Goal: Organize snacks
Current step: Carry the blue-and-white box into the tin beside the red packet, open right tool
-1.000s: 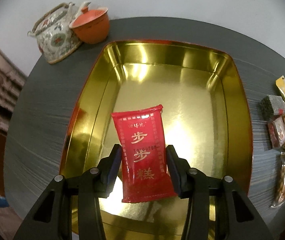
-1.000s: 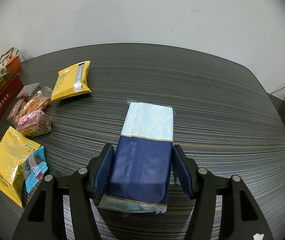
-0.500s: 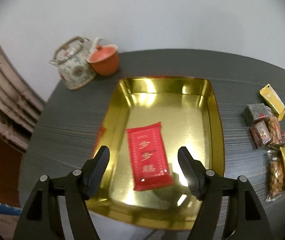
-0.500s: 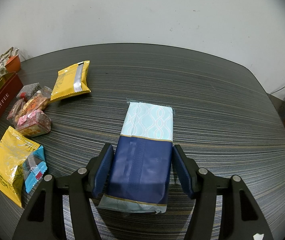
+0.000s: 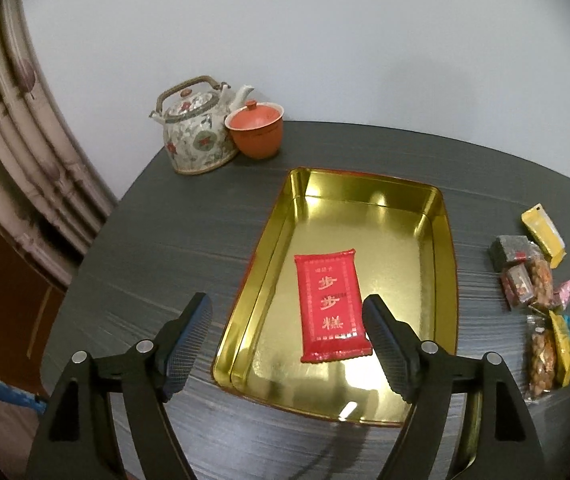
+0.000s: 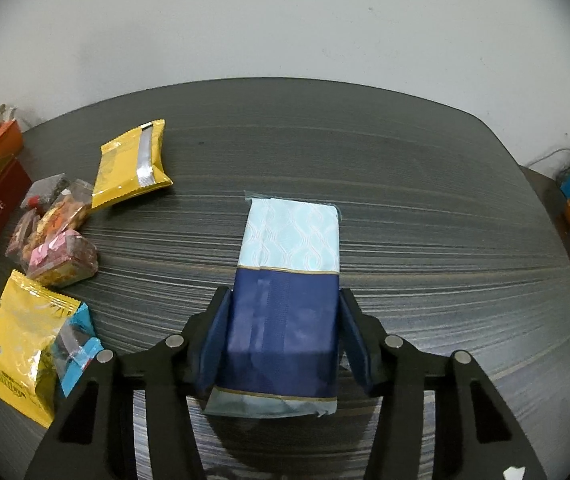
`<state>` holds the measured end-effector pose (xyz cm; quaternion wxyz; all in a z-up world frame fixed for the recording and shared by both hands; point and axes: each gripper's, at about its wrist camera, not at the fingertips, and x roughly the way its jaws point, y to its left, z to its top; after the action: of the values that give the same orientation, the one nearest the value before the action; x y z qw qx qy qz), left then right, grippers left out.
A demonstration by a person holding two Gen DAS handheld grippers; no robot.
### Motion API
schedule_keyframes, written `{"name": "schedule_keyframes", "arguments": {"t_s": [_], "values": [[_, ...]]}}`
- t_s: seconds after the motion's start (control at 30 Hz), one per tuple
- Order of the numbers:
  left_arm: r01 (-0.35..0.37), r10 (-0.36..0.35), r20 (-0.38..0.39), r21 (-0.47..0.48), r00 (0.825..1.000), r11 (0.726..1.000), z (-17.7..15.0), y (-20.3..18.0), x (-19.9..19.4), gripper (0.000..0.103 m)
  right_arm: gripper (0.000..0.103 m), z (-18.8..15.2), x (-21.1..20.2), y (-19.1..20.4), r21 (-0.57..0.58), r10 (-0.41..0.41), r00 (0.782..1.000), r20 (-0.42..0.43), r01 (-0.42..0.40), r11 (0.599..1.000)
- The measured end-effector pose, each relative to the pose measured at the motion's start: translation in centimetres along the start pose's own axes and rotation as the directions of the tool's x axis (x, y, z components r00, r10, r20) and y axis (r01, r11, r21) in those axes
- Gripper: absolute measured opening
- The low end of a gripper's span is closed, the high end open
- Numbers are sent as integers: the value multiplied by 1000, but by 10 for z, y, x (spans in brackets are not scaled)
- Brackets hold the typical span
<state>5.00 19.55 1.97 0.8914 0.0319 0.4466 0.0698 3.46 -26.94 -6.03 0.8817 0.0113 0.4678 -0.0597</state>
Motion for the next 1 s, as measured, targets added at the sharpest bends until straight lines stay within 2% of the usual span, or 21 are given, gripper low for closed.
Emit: {"name": "schedule_keyframes", "arguments": {"t_s": [0.13,0.2,0.3,0.43,0.57,0.7,0.8,0.93,1.0], "values": [[-12,12,4,19,1000,1000,-8,16,-3,78,47,2,0,1,26,-18,1000,-14,18,999],[-34,34,7,-13,999,999,-14,27,-3,78,46,1,-2,3,30,-51,999,-17,51,998],[-32,31,-28,-66,999,997,-20,44,5,78,46,2,-10,3,61,-89,996,-3,89,994],[-38,32,-45,-133,998,990,-21,61,13,78,46,10,-41,4,109,-79,996,52,73,991],[-77,67,-65,-162,996,984,-22,74,21,78,46,21,-73,26,83,-51,993,104,42,996],[-73,55,-89,-216,995,974,-22,90,27,79,46,31,-93,73,11,29,991,132,-30,999],[-99,76,-102,-249,992,963,-23,104,30,87,46,36,-101,119,-49,115,985,132,-109,993],[-130,98,-120,-303,988,944,-24,123,33,90,46,40,-109,192,-153,237,964,118,-218,964],[-144,108,-126,-326,986,934,-24,132,34,91,46,41,-111,226,-210,272,957,97,-247,946]]}}
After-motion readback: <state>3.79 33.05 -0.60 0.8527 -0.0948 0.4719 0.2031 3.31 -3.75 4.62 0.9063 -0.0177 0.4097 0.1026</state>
